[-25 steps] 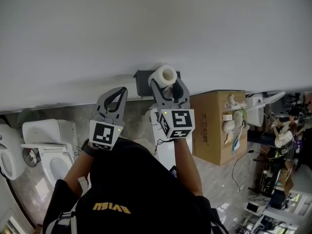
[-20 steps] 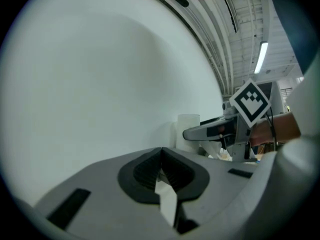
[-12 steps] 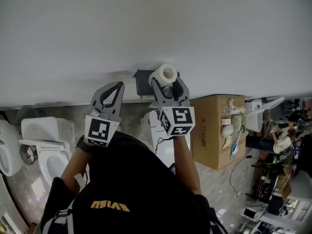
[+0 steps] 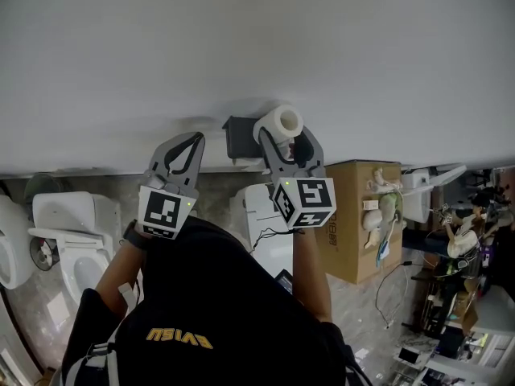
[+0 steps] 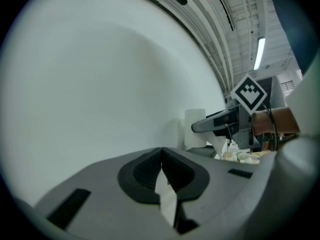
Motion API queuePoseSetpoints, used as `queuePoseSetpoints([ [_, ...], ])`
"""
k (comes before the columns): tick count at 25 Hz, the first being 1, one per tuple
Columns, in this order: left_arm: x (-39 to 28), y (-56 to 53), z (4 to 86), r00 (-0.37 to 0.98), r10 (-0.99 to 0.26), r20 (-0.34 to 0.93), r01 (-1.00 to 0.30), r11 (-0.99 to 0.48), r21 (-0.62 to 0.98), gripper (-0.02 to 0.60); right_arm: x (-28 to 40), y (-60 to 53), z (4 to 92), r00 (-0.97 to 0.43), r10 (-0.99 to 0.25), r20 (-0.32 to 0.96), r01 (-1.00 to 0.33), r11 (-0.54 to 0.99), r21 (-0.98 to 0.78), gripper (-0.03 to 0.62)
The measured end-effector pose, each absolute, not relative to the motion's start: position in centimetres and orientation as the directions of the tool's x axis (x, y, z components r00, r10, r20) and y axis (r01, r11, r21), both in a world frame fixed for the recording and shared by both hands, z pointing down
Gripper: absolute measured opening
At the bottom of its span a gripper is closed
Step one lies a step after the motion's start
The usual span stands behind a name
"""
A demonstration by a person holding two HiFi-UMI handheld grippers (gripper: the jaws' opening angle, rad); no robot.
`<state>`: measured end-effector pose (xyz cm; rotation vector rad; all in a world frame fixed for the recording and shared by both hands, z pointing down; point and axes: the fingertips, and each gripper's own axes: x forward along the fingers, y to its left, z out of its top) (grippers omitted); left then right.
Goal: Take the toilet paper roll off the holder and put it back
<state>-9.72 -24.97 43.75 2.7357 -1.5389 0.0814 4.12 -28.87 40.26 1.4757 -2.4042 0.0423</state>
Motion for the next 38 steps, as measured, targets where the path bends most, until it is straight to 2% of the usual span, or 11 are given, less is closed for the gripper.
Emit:
queuePoseSetpoints([
  [9, -8.5, -24.6, 43.2, 0.569, -0.821, 0.039, -0.821, -0.570, -0.025, 0.011, 5.8, -28.0, 37.7, -0.369, -0.891, 0.263, -0.892, 0.419, 0.168, 0.265],
  [15, -6.4, -24.6, 41.6, 0.608, -0.794, -0.020, -0.794, -0.607, -0.021, 0.011, 9.1, -27.2, 36.7, -0.292, -0.923, 0.251, -0.926, 0.339, 0.169, 0.265],
  [27, -0.1, -24.2, 40.3, 0.745, -0.668, -0.004, -0.667, -0.744, -0.040, 0.011, 16.6, -24.9, 32.8, -0.131, -0.967, 0.218, -0.968, 0.173, 0.184, 0.265],
  [38, 1.4, -23.8, 39.4, 0.782, -0.623, -0.006, -0.622, -0.781, -0.053, 0.011, 19.0, -24.8, 27.9, -0.160, -0.964, 0.213, -0.968, 0.195, 0.158, 0.267],
])
